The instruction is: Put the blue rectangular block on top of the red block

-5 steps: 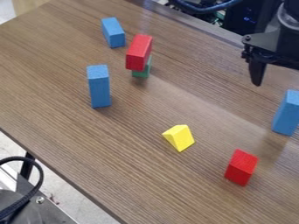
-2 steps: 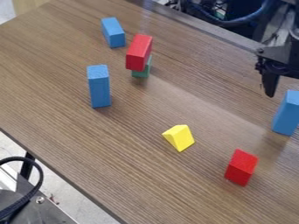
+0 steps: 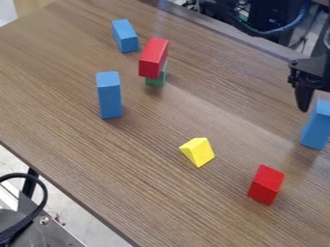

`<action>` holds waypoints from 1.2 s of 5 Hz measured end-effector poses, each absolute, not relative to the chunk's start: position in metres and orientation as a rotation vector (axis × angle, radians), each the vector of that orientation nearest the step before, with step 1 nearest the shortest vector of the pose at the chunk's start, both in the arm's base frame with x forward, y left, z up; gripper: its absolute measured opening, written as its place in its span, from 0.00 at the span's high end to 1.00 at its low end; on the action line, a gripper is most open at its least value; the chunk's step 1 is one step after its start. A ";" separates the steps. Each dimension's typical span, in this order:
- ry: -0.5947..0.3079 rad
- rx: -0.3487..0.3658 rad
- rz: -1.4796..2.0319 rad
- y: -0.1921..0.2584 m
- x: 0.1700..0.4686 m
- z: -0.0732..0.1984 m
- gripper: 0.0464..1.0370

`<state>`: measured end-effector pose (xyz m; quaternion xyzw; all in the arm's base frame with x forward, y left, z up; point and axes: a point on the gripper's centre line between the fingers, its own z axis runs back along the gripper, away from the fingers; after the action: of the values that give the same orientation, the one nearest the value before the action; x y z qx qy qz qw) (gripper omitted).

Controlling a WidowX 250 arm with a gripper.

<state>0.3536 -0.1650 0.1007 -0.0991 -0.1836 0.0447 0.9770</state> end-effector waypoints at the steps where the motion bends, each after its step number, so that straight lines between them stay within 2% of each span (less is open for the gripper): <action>1: -0.379 -0.206 0.085 -0.168 0.360 0.101 0.04; 4: -0.376 -0.188 0.074 -0.164 0.374 0.085 0.06; 5: -0.356 -0.149 0.056 -0.160 0.372 0.069 0.20; 6: -0.362 -0.124 0.049 -0.158 0.370 0.063 0.47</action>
<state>0.3696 -0.1578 0.0626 -0.0618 -0.1796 0.0241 0.9815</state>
